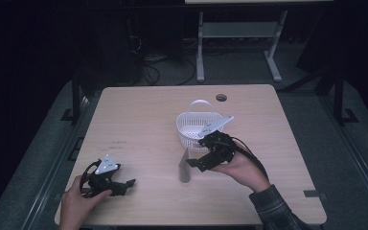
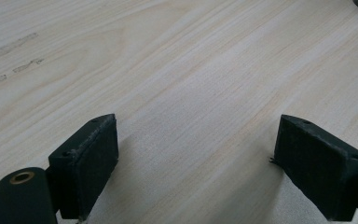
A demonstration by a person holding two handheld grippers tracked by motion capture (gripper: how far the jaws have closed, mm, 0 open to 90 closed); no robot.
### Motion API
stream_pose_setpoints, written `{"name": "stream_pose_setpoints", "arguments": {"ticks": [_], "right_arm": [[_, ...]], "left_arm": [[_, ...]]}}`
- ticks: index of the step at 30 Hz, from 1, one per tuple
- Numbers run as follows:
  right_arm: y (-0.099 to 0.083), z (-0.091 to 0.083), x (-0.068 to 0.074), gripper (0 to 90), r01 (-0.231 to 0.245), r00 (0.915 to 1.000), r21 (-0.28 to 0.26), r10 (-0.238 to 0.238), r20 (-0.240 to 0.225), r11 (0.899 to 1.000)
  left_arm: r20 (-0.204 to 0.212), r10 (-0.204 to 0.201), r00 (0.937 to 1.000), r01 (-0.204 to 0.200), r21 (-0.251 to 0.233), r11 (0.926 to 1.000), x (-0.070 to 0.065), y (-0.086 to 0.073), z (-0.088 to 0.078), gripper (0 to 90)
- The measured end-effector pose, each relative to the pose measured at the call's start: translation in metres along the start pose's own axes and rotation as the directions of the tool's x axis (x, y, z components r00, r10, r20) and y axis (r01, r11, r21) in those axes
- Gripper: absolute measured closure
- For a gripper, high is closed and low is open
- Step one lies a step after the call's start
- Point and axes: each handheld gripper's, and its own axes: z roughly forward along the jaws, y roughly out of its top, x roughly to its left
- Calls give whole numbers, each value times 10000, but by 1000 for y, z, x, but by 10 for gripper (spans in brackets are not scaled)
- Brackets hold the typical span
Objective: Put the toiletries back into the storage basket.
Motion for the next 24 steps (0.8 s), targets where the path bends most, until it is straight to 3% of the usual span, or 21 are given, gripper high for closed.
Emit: {"name": "stream_pose_setpoints", "arguments": {"ticks": [16,24], "right_arm": [[22,18,11,25,69,9999,457,-64,-108,9989],[26,26,15,22,173,9997,730,-159,-206,9972]], "left_arm": [[-15,25,10000,-25,-10,10000,0,0,0,125],[-17,17,10000,-18,-20,10000,0,0,0,126]]}}
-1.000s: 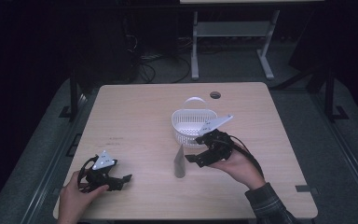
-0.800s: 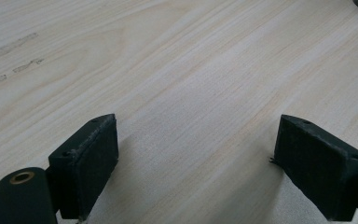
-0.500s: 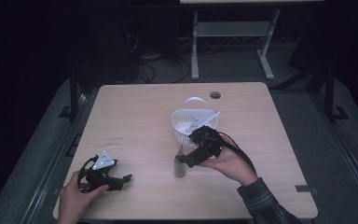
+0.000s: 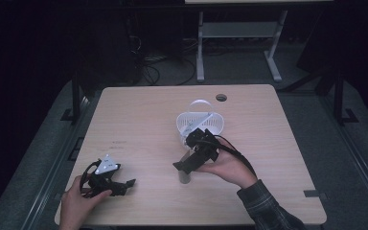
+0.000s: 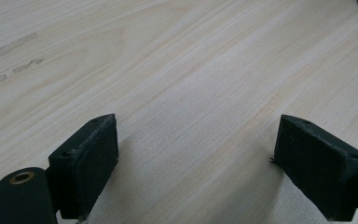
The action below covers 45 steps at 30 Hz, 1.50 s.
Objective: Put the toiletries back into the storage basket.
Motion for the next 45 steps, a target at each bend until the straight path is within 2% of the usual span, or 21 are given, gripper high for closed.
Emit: {"name": "stream_pose_setpoints", "arguments": {"ticks": [8,15,17,20,27,37,38,45], "right_arm": [[-1,3,5,26,-303,9995,182,303,36,9994],[-3,7,8,57,-332,9994,196,331,54,9993],[-4,8,8,113,-276,9996,209,273,121,9994],[-5,8,9,136,-385,9991,153,383,167,9991],[-5,10,10,147,-322,9993,261,316,223,9991],[-5,10,12,255,-266,9993,225,260,284,9994],[-5,10,13,292,-253,9994,159,249,225,9996],[-5,10,13,300,-123,9997,155,120,228,9998]], "left_arm": [[7,6,10000,-6,21,10000,0,0,0,126],[16,4,10000,-4,35,10000,0,0,0,126],[15,3,10000,-3,35,10000,0,0,0,126],[16,5,10000,-5,35,10000,0,0,0,126],[16,4,10000,-4,36,10000,0,0,0,126],[17,5,10000,-5,35,10000,0,0,0,125],[13,2,10000,-2,33,10000,0,0,0,126],[12,-14,10000,14,20,10000,0,0,0,126]]}}
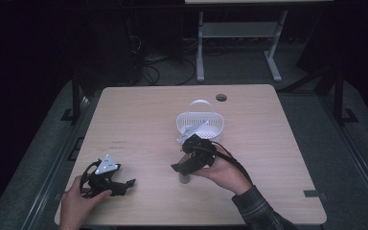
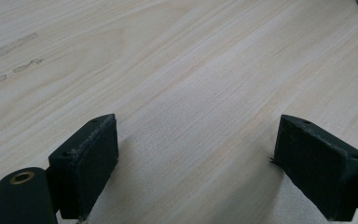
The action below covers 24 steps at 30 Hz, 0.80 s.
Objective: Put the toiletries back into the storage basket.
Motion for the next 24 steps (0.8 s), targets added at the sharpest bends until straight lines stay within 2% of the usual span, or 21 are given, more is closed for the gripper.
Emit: {"name": "stream_pose_setpoints", "arguments": {"ticks": [13,24], "right_arm": [[-1,-4,-2,303,38,10000,49,-38,-39,10000],[-5,-18,-12,303,-57,9999,7,57,138,10000]], "left_arm": [[1,3,10000,-3,3,10000,0,0,0,126],[1,-2,10000,2,-2,10000,0,0,0,126]]}}
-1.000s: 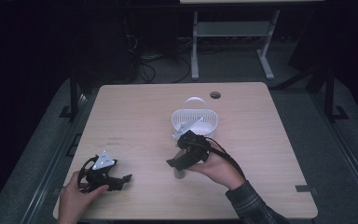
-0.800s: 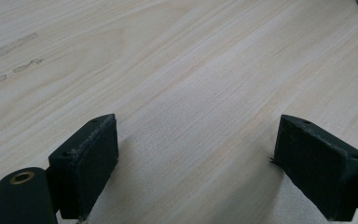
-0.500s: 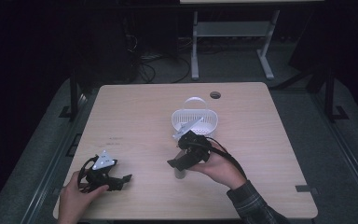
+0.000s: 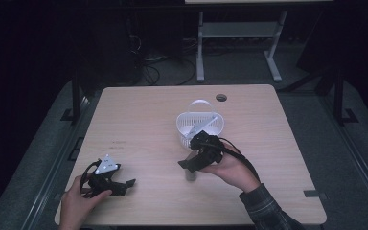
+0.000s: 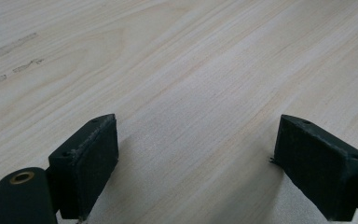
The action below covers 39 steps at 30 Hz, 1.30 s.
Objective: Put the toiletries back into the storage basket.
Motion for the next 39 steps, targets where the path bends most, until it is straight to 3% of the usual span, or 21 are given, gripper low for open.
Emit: {"name": "stream_pose_setpoints", "arguments": {"ticks": [39], "right_arm": [[-19,-36,-33,305,-524,9962,-126,531,694,9985]], "left_arm": [[-9,-1,10000,1,-19,10000,0,0,0,125]]}}
